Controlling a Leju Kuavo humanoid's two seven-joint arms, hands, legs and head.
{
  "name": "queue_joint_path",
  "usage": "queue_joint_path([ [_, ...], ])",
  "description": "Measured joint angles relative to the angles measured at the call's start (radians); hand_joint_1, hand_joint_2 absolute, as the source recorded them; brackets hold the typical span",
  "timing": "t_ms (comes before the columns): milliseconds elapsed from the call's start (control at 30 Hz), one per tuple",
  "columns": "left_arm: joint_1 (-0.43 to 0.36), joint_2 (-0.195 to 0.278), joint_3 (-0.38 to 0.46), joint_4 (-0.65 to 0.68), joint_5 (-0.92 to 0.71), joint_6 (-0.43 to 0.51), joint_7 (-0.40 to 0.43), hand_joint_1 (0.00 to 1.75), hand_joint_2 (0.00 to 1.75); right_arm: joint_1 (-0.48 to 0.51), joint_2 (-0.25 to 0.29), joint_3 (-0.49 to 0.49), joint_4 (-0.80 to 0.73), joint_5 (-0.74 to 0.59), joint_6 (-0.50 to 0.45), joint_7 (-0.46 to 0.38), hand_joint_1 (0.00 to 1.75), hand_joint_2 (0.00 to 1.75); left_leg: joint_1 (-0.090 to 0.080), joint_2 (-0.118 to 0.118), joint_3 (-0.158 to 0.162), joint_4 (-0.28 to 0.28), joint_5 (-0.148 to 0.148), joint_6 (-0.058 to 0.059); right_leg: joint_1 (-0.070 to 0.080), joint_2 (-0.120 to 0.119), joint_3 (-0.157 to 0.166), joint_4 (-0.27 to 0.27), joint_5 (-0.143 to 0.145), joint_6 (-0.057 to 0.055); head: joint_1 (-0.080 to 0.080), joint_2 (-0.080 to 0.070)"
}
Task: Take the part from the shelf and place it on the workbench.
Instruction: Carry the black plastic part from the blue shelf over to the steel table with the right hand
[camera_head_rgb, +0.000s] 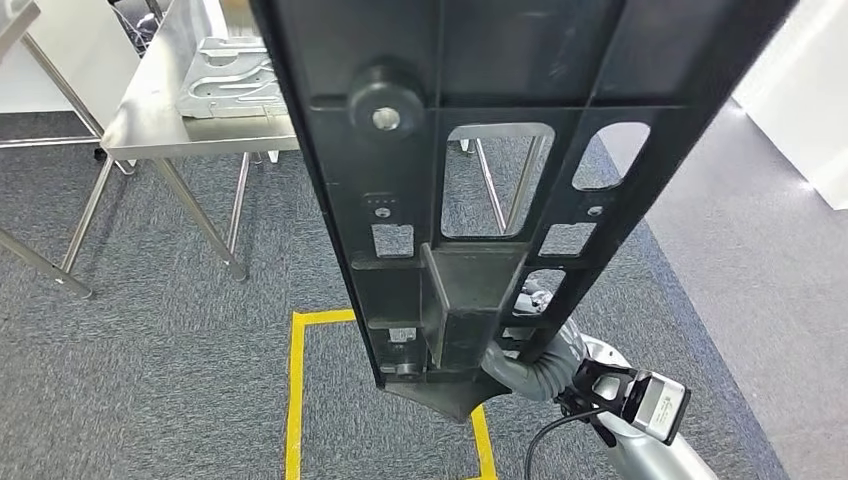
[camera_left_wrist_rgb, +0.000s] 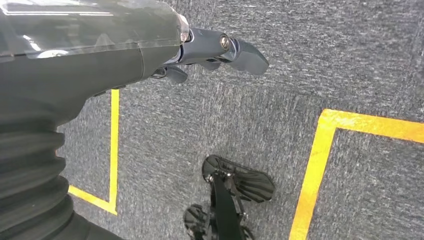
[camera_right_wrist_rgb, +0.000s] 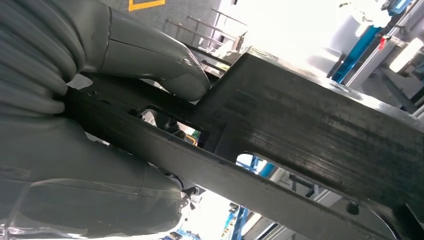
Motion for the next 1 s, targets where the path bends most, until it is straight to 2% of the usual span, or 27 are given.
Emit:
queue_joint_path([
  [33,0.001,0.0,0.0,0.0,0.0,0.0,0.0,0.0,1.75,0.0,0.0,0.0,0.001,0.0,0.0,0.001,1.75,1.75,0.001,0.0,0.009,0.0,-0.007,-0.002,-0.002,-0.001,-0.001,-0.025,0.032,0.001,0.0,0.0],
  [100,0.0,0.0,0.0,0.0,0.0,0.0,0.001,0.0,1.75,-0.005,0.0,0.0,0.001,-0.001,0.0,0.006,1.75,1.75,0.002,-0.001,0.029,0.0,-0.023,-0.01,-0.005,-0.005,0.041,-0.154,0.125,-0.001,0.0,0.0],
  [133,-0.001,0.0,0.0,0.0,0.0,-0.001,0.002,0.0,1.75,-0.009,0.0,0.0,0.002,-0.002,-0.001,0.011,1.75,1.75,0.002,-0.001,0.037,0.0,-0.03,-0.015,-0.002,-0.009,0.06,-0.213,0.147,-0.004,0.0,0.0],
  [167,-0.003,0.0,0.0,0.0,-0.001,-0.001,0.003,0.0,1.75,-0.015,0.0,0.0,0.002,-0.004,-0.001,0.018,1.75,1.75,0.001,0.0,0.04,-0.001,-0.036,-0.021,0.001,-0.012,0.072,-0.249,0.157,-0.01,0.0,0.0],
  [233,-0.005,0.0,0.0,0.0,-0.002,-0.003,0.005,0.0,1.75,-0.023,0.0,-0.001,0.002,-0.007,-0.002,0.029,1.75,1.75,0.0,0.003,0.048,0.004,-0.041,-0.035,0.008,-0.014,0.076,-0.265,0.145,-0.026,0.0,0.0],
  [267,-0.005,0.0,0.0,0.0,-0.002,-0.003,0.006,0.0,1.75,-0.025,0.0,-0.002,0.001,-0.008,-0.003,0.032,1.75,1.75,0.001,0.004,0.049,0.009,-0.044,-0.041,0.007,-0.013,0.083,-0.267,0.149,-0.035,0.0,0.0],
  [333,-0.007,0.0,0.0,0.0,-0.003,-0.004,0.006,0.0,1.75,-0.029,-0.003,-0.002,0.001,-0.009,-0.003,0.034,1.75,1.75,0.003,0.005,0.038,0.052,-0.059,-0.049,0.005,-0.012,0.103,-0.273,0.143,-0.049,0.0,0.0],
  [400,-0.01,0.0,0.0,0.0,-0.003,-0.005,0.006,0.0,1.75,-0.034,-0.006,-0.002,0.0,-0.01,-0.003,0.034,1.75,1.75,0.005,0.004,-0.022,0.161,-0.101,-0.053,0.006,-0.014,0.121,-0.275,0.132,-0.06,0.0,0.0],
  [467,-0.009,0.0,0.0,0.0,-0.003,-0.005,0.006,0.0,1.75,-0.034,-0.006,-0.002,0.0,-0.01,-0.003,0.034,1.75,1.75,0.005,0.004,-0.103,0.278,-0.144,-0.056,0.01,-0.012,0.133,-0.275,0.119,-0.065,0.0,0.0],
  [500,-0.007,0.0,0.0,0.0,-0.003,-0.005,0.006,0.0,1.75,-0.033,-0.006,-0.002,0.001,-0.01,-0.003,0.034,1.75,1.75,0.004,0.004,-0.13,0.3,-0.145,-0.056,0.012,-0.01,0.141,-0.275,0.112,-0.065,0.0,0.0],
  [533,-0.005,0.0,0.0,0.0,-0.003,-0.005,0.006,0.0,1.75,-0.032,-0.006,-0.002,0.001,-0.01,-0.003,0.034,1.75,1.75,0.004,0.004,-0.139,0.285,-0.124,-0.054,0.014,-0.008,0.152,-0.275,0.104,-0.065,0.0,0.0],
  [567,-0.004,0.0,0.0,0.0,-0.003,-0.005,0.006,0.0,1.75,-0.032,-0.006,-0.002,0.001,-0.01,-0.003,0.034,1.75,1.75,0.003,0.004,-0.131,0.237,-0.084,-0.049,0.016,-0.006,0.164,-0.275,0.095,-0.065,0.0,0.0],
  [600,-0.003,0.0,0.0,0.0,-0.003,-0.005,0.006,0.0,1.75,-0.032,-0.006,-0.002,0.001,-0.01,-0.004,0.034,1.75,1.75,0.0,0.004,-0.114,0.165,-0.03,-0.041,0.018,-0.005,0.177,-0.276,0.085,-0.064,0.0,0.0],
  [633,-0.003,0.002,0.0,0.0,-0.003,-0.005,0.006,0.0,1.75,-0.032,-0.006,-0.002,0.001,-0.01,-0.004,0.034,1.75,1.75,-0.004,0.004,-0.098,0.105,0.007,-0.034,0.02,-0.005,0.188,-0.276,0.076,-0.062,0.0,0.0],
  [700,-0.002,0.004,0.0,0.0,-0.003,-0.004,0.007,0.0,1.75,-0.032,-0.006,-0.002,0.001,-0.01,-0.004,0.034,1.75,1.75,-0.014,0.002,-0.08,0.037,0.036,-0.022,0.02,-0.004,0.199,-0.279,0.062,-0.053,0.0,0.0],
  [733,-0.002,0.004,0.0,0.0,-0.003,-0.003,0.007,0.0,1.75,-0.032,-0.006,-0.002,0.002,-0.01,-0.004,0.034,1.75,1.75,-0.016,0.001,-0.078,0.032,0.029,-0.019,0.02,-0.003,0.203,-0.278,0.061,-0.047,0.0,0.0],
  [800,-0.001,0.004,0.0,0.0,-0.003,-0.001,0.008,0.0,1.75,-0.032,-0.006,-0.002,0.001,-0.009,-0.006,0.034,1.75,1.75,-0.013,-0.001,-0.059,0.017,0.035,-0.008,0.019,-0.001,0.209,-0.268,0.06,-0.036,0.0,0.0],
  [833,-0.001,0.004,0.0,0.0,-0.003,0.0,0.008,0.0,1.75,-0.032,-0.006,-0.002,0.001,-0.008,-0.007,0.034,1.75,1.75,-0.01,-0.002,-0.047,0.01,0.033,-0.004,0.019,-0.001,0.206,-0.247,0.059,-0.032,0.0,0.0],
  [867,-0.002,0.003,0.0,0.0,-0.003,0.0,0.008,0.0,1.75,-0.033,-0.006,-0.002,0.001,-0.008,-0.008,0.034,1.75,1.75,-0.007,-0.002,-0.033,0.005,0.031,0.0,0.017,-0.001,0.186,-0.209,0.05,-0.029,0.0,0.0],
  [900,-0.003,0.003,0.0,0.0,-0.003,0.0,0.009,0.0,1.75,-0.033,-0.004,-0.002,0.001,-0.007,-0.01,0.034,1.75,1.75,-0.006,-0.002,-0.023,0.001,0.027,0.003,0.014,-0.001,0.153,-0.154,0.034,-0.025,0.0,0.0],
  [967,-0.003,0.002,0.0,0.0,-0.003,0.0,0.009,0.0,1.75,-0.028,0.0,-0.002,0.001,-0.006,-0.012,0.034,1.75,1.75,-0.004,-0.002,-0.007,0.0,0.012,0.005,0.006,-0.002,0.067,-0.037,-0.012,-0.013,0.0,0.0],
  [1000,-0.002,0.001,0.0,0.0,-0.003,0.0,0.009,0.0,1.75,-0.024,0.001,-0.002,0.001,-0.005,-0.012,0.034,1.75,1.75,-0.003,-0.002,0.001,0.0,0.004,0.004,0.002,-0.002,0.033,-0.003,-0.031,-0.007,0.0,0.0],
])
